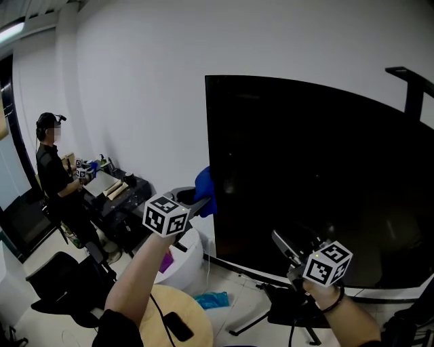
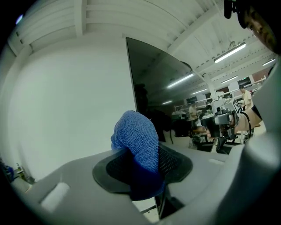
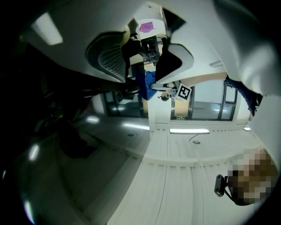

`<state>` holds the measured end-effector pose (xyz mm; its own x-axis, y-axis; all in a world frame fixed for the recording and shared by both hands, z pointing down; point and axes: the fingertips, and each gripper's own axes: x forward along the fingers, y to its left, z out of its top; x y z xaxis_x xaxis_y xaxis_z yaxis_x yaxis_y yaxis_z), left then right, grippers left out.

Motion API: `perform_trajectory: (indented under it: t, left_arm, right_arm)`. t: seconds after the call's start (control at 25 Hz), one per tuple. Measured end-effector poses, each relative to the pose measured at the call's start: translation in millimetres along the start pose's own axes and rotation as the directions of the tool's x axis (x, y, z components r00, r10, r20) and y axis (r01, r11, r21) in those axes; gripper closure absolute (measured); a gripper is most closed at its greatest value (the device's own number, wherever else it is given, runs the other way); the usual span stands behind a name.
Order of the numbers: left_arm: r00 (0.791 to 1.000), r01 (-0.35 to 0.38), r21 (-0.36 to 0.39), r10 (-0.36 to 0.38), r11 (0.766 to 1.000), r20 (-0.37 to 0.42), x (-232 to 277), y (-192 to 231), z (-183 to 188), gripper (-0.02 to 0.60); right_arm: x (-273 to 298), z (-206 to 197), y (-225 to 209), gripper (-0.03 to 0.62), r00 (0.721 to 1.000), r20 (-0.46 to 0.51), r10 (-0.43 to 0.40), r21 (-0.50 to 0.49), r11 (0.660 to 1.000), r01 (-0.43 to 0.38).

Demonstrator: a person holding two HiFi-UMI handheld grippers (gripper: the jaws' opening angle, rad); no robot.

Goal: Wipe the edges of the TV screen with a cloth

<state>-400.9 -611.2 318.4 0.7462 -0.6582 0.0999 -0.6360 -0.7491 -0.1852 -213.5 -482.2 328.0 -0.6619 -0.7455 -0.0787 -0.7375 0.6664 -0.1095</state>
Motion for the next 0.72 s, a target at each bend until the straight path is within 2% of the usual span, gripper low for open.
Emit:
perform_trajectory:
  t: [0.32,0.52,0.72]
  left_arm:
    - [1.000,-0.012,0.111,0.012,0.994,0.001,-8.5,13.0,77.0,0.439]
    - [1.000,0.000,0.155,-0.002,0.988,0.008,-13.9,22.5,123.5,0.439]
    - [1.000,0.005,0.224,0.000,0.975,-0.021,-17.0,30.8,165.2,0.439]
  right_arm:
    - [2.5,64.3,17.7,0.378,0.999,0.031,0.022,-0.132,0.991,-0.017]
    - [9.9,99.8,29.8,0.379,0.998,0.050,0.042,-0.167,0.985,-0.033]
    - [15.2,124.3,32.7,0.380,0.998,0.058,0.036,-0.201,0.979,-0.024]
